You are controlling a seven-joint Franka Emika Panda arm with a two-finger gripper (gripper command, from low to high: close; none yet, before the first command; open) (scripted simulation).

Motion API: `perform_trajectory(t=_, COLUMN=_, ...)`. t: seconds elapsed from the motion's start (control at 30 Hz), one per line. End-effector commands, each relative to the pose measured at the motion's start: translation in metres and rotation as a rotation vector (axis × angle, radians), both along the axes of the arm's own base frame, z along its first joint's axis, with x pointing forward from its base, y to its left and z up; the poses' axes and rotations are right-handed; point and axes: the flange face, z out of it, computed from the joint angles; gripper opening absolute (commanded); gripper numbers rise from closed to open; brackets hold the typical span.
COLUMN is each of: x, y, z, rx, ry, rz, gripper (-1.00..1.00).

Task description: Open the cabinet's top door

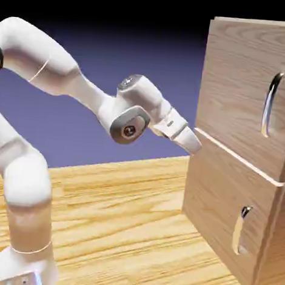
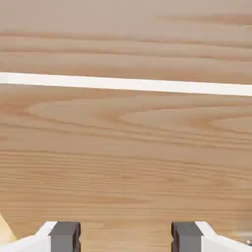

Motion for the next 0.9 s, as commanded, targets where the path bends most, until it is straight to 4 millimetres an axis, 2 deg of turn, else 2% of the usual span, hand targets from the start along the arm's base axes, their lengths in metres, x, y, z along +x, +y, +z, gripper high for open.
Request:
perform_trajectory(t=0.0, x=-0.001, y=0.001, z=0.010, rx=-0.005, ry=-0.023, rz=0.011, gripper=0.00)
perform_trajectory(t=0.23, x=-0.013, y=0.002, z=0.076, rx=-0.030, ry=-0.179, rz=0.071, gripper=0.00)
perform_trajectory(t=0.47, x=-0.031, y=-0.013, z=0.128, rx=-0.040, ry=-0.327, rz=0.104, gripper=0.00)
perform_trajectory(t=0.67, x=-0.043, y=-0.038, z=0.158, rx=-0.035, ry=-0.442, rz=0.110, gripper=0.00)
perform_trajectory(t=0.87, x=-0.049, y=-0.073, z=0.172, rx=-0.018, ry=-0.542, rz=0.098, gripper=0.00)
